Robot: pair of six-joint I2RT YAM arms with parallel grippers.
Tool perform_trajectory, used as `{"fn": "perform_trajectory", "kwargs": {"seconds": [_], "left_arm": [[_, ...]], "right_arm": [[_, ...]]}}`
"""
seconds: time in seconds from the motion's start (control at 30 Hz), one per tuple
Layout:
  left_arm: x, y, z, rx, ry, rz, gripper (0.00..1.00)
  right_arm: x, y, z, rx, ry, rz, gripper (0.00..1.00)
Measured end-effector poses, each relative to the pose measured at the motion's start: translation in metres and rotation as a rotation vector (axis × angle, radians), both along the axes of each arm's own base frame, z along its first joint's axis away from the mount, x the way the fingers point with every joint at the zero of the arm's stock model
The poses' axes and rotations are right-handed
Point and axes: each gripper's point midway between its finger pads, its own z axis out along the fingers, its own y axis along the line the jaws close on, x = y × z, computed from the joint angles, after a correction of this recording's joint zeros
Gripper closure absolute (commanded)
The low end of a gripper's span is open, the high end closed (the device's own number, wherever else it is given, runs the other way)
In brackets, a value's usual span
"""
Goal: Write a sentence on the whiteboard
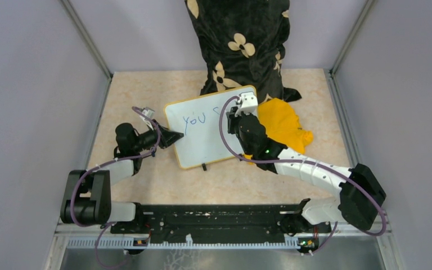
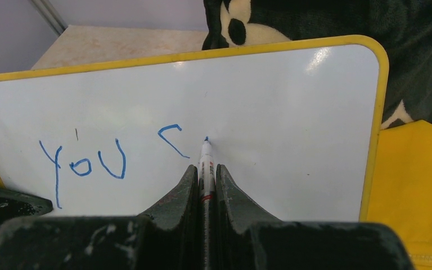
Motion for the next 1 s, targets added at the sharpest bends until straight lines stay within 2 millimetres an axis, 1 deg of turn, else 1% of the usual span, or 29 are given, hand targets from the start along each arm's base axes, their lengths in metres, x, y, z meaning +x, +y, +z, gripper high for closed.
{"fn": "perform_trajectory", "kwargs": {"seconds": [0.23, 0.63, 0.83, 1.0], "left_arm": [[0.000, 0.000, 0.000, -0.003, 0.005, 0.000, 1.00], [0.000, 0.000, 0.000, -0.004, 0.006, 0.000, 1.00], [0.000, 0.000, 0.000, -0.003, 0.006, 0.001, 1.00], [0.000, 0.000, 0.000, -0.003, 0.006, 0.001, 1.00]], "right_arm": [[0.000, 0.003, -0.001, -0.001, 0.003, 0.012, 1.00], [-0.004, 0.013, -0.005, 0.004, 0.023, 0.067, 1.00], [-0.006, 0.013, -0.009, 0.000, 0.040, 0.074, 1.00], [-0.008, 0.009, -0.012, -0.015, 0.054, 0.066, 1.00]]}}
